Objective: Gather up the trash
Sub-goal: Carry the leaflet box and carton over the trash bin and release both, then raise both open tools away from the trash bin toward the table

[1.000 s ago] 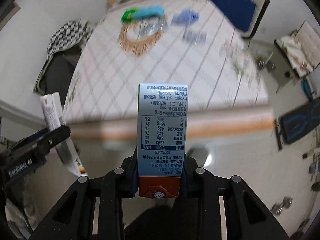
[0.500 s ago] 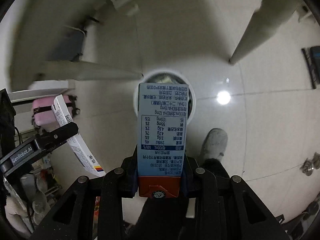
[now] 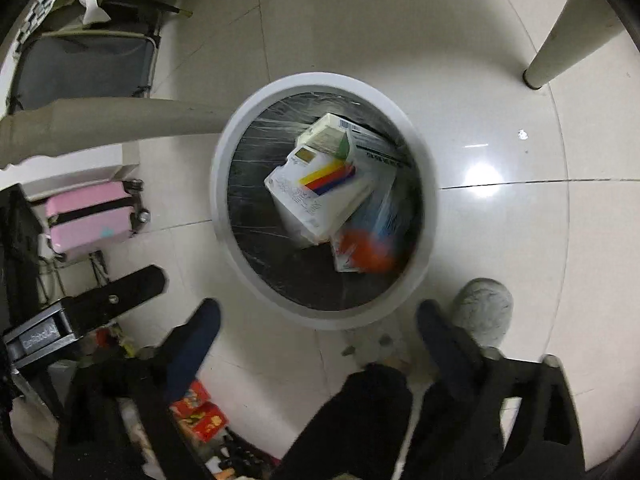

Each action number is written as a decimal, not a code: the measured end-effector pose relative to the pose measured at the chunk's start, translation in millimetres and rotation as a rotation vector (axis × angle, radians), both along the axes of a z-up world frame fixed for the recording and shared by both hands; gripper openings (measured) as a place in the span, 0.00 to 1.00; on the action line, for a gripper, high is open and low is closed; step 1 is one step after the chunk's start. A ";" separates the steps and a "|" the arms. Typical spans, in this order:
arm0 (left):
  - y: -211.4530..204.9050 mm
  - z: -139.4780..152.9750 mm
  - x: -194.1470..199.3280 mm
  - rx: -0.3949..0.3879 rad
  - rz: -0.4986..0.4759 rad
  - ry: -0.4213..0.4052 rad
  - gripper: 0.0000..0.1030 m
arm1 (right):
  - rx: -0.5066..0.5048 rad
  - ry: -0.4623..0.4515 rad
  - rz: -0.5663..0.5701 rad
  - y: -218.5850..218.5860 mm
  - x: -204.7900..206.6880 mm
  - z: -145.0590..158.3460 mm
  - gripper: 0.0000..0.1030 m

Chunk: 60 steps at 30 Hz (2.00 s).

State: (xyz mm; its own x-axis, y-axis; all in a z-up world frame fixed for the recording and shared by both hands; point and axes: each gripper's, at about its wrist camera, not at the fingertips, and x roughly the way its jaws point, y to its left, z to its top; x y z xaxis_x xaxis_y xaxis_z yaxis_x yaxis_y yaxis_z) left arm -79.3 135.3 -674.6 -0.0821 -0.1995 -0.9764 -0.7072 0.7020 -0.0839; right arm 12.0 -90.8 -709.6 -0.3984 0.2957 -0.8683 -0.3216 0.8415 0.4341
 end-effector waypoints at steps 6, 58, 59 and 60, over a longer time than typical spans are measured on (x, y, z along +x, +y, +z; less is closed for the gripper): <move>-8.1 49.0 -11.7 0.177 -0.080 0.005 0.96 | -0.105 -0.132 0.094 13.6 -2.1 30.6 0.99; 65.2 459.8 194.4 0.476 -0.010 -0.267 1.00 | -0.073 -0.508 -0.075 88.2 271.2 575.0 0.99; 70.8 457.3 206.4 0.472 0.004 -0.258 1.00 | -0.075 -0.498 -0.110 93.7 312.9 569.7 0.99; 84.5 448.0 231.7 0.460 0.033 -0.232 1.00 | -0.086 -0.494 -0.132 97.6 339.8 564.4 0.99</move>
State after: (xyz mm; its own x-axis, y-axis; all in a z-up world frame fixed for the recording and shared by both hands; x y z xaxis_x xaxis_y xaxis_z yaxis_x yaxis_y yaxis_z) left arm 152.4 219.9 -226.5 0.1465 0.2557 -0.9556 -0.7288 0.6811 0.0706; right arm 351.8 6.9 -145.2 0.1008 0.2349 -0.9668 -0.3593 0.9147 0.1848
